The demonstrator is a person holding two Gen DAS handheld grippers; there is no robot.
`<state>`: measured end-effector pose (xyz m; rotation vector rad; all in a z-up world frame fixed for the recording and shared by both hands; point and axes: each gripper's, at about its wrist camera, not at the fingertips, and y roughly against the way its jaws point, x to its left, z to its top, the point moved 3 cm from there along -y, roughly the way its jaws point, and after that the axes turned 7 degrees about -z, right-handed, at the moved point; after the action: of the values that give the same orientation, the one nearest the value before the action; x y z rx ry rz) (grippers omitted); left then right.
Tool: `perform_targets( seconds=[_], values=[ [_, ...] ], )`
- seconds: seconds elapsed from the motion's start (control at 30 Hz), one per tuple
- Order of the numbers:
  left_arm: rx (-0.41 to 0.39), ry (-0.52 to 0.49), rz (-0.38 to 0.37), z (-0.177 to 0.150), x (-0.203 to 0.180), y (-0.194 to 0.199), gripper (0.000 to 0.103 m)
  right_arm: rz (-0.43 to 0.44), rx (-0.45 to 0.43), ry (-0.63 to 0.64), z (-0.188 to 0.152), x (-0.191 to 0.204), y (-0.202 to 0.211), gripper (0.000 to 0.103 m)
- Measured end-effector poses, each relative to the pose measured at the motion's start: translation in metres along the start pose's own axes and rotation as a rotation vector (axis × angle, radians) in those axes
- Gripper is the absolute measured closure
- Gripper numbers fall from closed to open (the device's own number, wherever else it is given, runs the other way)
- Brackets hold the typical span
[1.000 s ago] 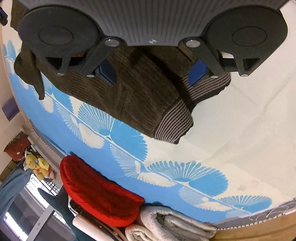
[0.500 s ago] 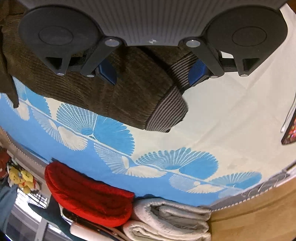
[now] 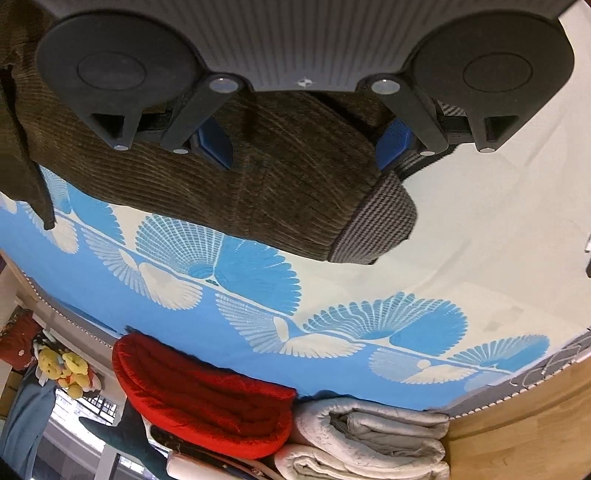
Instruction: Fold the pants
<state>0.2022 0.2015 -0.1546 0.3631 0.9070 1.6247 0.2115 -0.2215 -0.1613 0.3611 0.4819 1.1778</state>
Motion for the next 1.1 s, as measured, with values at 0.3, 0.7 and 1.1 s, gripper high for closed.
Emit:
perform_targets(
  seconds=[0.3, 0.7, 1.1],
  values=[
    [0.004, -0.008, -0.011, 0.000, -0.003, 0.000, 0.015, -0.005, 0.059, -0.018, -0.005, 0.001, -0.011, 0.013],
    [0.021, 0.018, -0.003, 0.003, 0.004, -0.004, 0.015, -0.011, 0.093, -0.039, 0.024, 0.004, -0.037, 0.013],
    [0.031, 0.042, 0.031, 0.004, 0.011, -0.009, 0.015, -0.130, 0.261, 0.073, 0.081, 0.066, -0.165, 0.013]
  ],
)
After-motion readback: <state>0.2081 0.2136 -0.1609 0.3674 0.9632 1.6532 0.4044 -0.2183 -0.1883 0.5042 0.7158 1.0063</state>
